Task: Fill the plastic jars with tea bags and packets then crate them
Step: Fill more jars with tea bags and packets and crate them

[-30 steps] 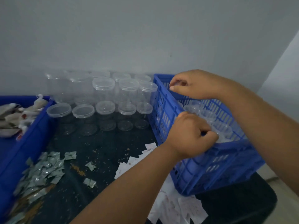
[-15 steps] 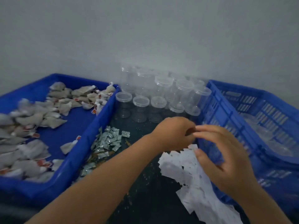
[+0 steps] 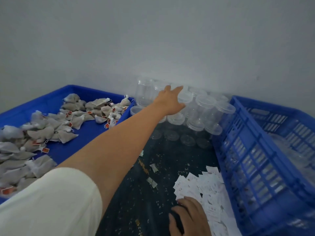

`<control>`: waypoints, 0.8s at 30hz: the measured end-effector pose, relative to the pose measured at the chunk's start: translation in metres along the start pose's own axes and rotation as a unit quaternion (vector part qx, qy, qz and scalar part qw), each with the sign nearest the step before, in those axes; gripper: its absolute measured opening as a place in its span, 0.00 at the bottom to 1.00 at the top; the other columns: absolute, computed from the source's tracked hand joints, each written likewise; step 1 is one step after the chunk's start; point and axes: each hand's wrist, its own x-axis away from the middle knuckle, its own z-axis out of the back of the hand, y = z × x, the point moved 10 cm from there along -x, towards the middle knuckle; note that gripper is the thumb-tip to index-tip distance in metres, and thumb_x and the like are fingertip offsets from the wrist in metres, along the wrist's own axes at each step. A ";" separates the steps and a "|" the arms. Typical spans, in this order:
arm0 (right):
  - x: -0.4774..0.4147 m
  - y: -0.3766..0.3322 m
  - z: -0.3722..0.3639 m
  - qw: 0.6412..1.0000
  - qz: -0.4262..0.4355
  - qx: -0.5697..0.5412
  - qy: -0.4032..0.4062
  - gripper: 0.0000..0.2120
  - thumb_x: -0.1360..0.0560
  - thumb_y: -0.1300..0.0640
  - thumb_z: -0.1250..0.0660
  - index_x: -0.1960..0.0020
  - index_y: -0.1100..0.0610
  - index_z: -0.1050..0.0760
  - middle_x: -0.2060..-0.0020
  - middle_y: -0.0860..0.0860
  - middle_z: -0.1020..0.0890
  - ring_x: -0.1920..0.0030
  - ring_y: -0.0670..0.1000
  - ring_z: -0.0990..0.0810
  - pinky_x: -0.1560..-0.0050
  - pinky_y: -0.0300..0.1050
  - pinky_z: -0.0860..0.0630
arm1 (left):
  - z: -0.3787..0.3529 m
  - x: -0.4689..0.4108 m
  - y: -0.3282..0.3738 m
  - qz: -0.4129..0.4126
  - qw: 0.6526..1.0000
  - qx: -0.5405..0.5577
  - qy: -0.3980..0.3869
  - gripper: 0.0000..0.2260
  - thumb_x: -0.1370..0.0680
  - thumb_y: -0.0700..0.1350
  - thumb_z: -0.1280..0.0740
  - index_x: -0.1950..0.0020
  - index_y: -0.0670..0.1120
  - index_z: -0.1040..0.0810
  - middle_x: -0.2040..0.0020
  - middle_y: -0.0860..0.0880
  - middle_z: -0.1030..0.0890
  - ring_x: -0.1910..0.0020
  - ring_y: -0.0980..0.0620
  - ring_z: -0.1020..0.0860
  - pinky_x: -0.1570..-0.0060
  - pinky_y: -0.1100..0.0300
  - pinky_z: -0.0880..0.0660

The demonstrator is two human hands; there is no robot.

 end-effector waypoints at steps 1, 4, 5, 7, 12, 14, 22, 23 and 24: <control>-0.002 0.004 0.002 1.000 -0.006 0.005 0.011 0.06 0.30 0.46 0.28 0.59 0.47 0.18 0.48 0.41 0.21 0.43 0.46 0.23 0.24 0.31 0.41 | -0.008 -0.009 0.002 0.009 1.000 0.006 -0.016 0.40 0.21 0.64 0.31 0.14 0.60 0.47 0.15 0.41 0.48 0.19 0.34 0.40 0.24 0.39 0.34; -0.004 0.001 -0.001 1.000 -0.019 0.002 0.019 0.05 0.25 0.47 0.32 0.59 0.45 0.24 0.50 0.38 0.26 0.47 0.42 0.25 0.32 0.29 0.36 | -0.028 -0.027 0.004 0.022 0.999 0.016 -0.031 0.41 0.23 0.67 0.30 0.15 0.57 0.42 0.16 0.39 0.43 0.21 0.35 0.35 0.24 0.41 0.33; -0.003 -0.005 0.000 1.000 -0.029 0.003 0.008 0.08 0.19 0.48 0.38 0.57 0.44 0.27 0.51 0.38 0.28 0.50 0.41 0.26 0.38 0.30 0.31 | -0.031 -0.029 0.004 0.024 0.999 0.023 -0.018 0.39 0.23 0.66 0.28 0.16 0.55 0.39 0.19 0.40 0.38 0.24 0.36 0.31 0.27 0.42 0.30; 0.005 -0.005 0.008 0.997 -0.062 -0.002 0.051 0.15 0.16 0.52 0.51 0.56 0.38 0.32 0.57 0.37 0.28 0.58 0.39 0.28 0.53 0.33 0.28 | -0.031 -0.031 0.001 0.024 0.998 0.051 0.024 0.33 0.22 0.61 0.26 0.21 0.54 0.33 0.26 0.41 0.29 0.32 0.38 0.23 0.35 0.46 0.24; 0.003 0.017 -0.019 0.994 -0.053 -0.092 0.013 0.24 0.15 0.72 0.41 0.50 0.42 0.27 0.57 0.41 0.27 0.54 0.31 0.25 0.48 0.24 0.28 | -0.009 -0.006 -0.008 0.024 0.981 0.166 0.100 0.37 0.26 0.57 0.23 0.21 0.53 0.36 0.28 0.46 0.26 0.34 0.44 0.23 0.42 0.51 0.24; 0.000 0.027 -0.016 0.990 -0.115 -0.073 0.040 0.30 0.38 0.84 0.24 0.58 0.49 0.21 0.59 0.38 0.27 0.55 0.31 0.26 0.50 0.20 0.34 | 0.007 0.016 -0.008 0.015 0.974 0.200 0.109 0.44 0.28 0.58 0.22 0.18 0.58 0.43 0.24 0.47 0.29 0.30 0.45 0.25 0.38 0.50 0.25; -0.016 0.045 -0.014 0.957 -0.252 -0.115 -0.082 0.47 0.34 0.52 0.13 0.23 0.65 0.30 0.24 0.59 0.27 0.23 0.60 0.29 0.24 0.48 0.36 | 0.011 0.166 0.017 -0.065 0.991 0.112 -0.039 0.55 0.31 0.65 0.22 0.21 0.71 0.63 0.18 0.51 0.37 0.26 0.47 0.27 0.29 0.41 0.28; -0.018 0.037 -0.012 0.957 -0.249 -0.133 -0.073 0.56 0.38 0.49 0.11 0.20 0.65 0.35 0.22 0.58 0.30 0.21 0.59 0.31 0.22 0.50 0.37 | 0.004 0.187 0.017 -0.073 0.990 0.110 -0.055 0.56 0.31 0.66 0.23 0.21 0.72 0.65 0.18 0.52 0.37 0.28 0.48 0.26 0.32 0.44 0.26; -0.017 0.024 -0.009 0.956 -0.242 -0.157 -0.057 0.64 0.43 0.43 0.10 0.18 0.63 0.38 0.21 0.54 0.32 0.20 0.56 0.32 0.22 0.50 0.37 | -0.005 0.207 0.016 -0.079 0.989 0.106 -0.069 0.56 0.31 0.68 0.24 0.22 0.73 0.67 0.20 0.53 0.36 0.31 0.49 0.25 0.37 0.47 0.25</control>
